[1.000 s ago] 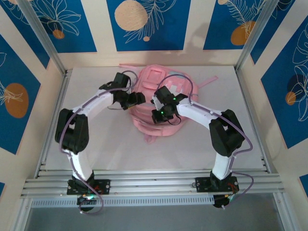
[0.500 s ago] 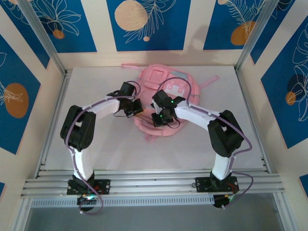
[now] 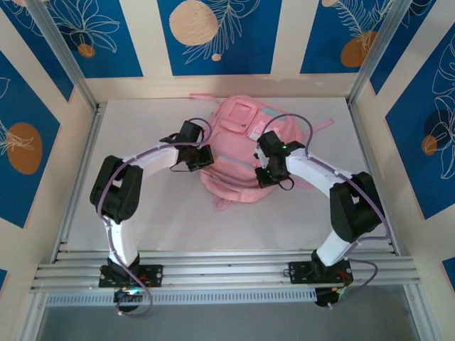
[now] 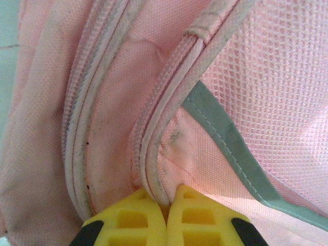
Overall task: Pack the student bag
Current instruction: Zip the student bag at the center of the table, then reset both arms
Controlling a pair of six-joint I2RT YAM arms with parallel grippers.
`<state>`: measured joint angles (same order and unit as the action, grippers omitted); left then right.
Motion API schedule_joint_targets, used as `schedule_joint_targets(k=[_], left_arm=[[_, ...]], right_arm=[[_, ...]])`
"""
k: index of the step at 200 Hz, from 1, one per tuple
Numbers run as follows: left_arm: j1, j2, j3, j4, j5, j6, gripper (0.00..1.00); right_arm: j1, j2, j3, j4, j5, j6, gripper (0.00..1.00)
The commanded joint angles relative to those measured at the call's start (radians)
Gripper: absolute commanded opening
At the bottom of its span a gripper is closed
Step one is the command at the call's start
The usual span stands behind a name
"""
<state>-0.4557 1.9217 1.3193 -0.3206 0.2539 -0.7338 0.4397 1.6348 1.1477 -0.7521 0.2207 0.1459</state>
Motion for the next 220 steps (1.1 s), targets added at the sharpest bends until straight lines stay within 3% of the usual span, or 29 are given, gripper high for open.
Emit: schedule_joint_targets(k=[1, 50, 91, 99, 108, 115, 123, 127, 139, 164, 198, 220], left_arm=[[0.029, 0.011, 0.011, -0.017, -0.108, 0.063, 0.0], [0.029, -0.009, 0.006, -0.056, -0.101, 0.1, 0.0], [0.031, -0.032, -0.008, -0.059, -0.089, 0.099, 0.0], [0.032, -0.04, -0.006, -0.054, -0.07, 0.102, 0.0], [0.032, -0.052, -0.002, -0.049, -0.048, 0.108, 0.14], [0.032, -0.065, 0.005, -0.053, -0.04, 0.12, 0.3], [0.032, -0.08, 0.015, -0.069, -0.042, 0.137, 0.47], [0.033, -0.091, 0.021, -0.082, -0.05, 0.148, 0.54], [0.036, -0.122, 0.036, -0.125, -0.097, 0.192, 0.76], [0.056, -0.201, 0.029, -0.195, -0.262, 0.292, 0.97], [0.097, -0.301, -0.067, -0.196, -0.559, 0.442, 1.0], [0.124, -0.363, -0.196, -0.067, -0.669, 0.584, 1.0]], right_arm=[[-0.075, -0.024, 0.018, -0.045, 0.138, -0.099, 0.0], [-0.235, 0.072, 0.211, 0.037, 0.033, -0.162, 0.0], [-0.248, 0.103, 0.241, 0.03, -0.082, -0.123, 0.0], [-0.246, 0.086, 0.215, 0.047, -0.099, -0.109, 0.11], [-0.244, 0.056, 0.17, 0.083, -0.11, -0.089, 0.33], [-0.244, 0.024, 0.126, 0.121, -0.114, -0.071, 0.52], [-0.244, -0.016, 0.069, 0.169, -0.111, -0.048, 0.91], [-0.245, -0.036, 0.041, 0.194, -0.105, -0.038, 1.0], [-0.253, -0.093, -0.042, 0.258, -0.063, 0.0, 0.99], [-0.29, -0.18, -0.21, 0.407, 0.029, 0.042, 0.99], [-0.31, -0.273, -0.49, 0.813, 0.03, -0.055, 0.99], [-0.298, -0.288, -0.598, 1.041, 0.03, -0.095, 0.99]])
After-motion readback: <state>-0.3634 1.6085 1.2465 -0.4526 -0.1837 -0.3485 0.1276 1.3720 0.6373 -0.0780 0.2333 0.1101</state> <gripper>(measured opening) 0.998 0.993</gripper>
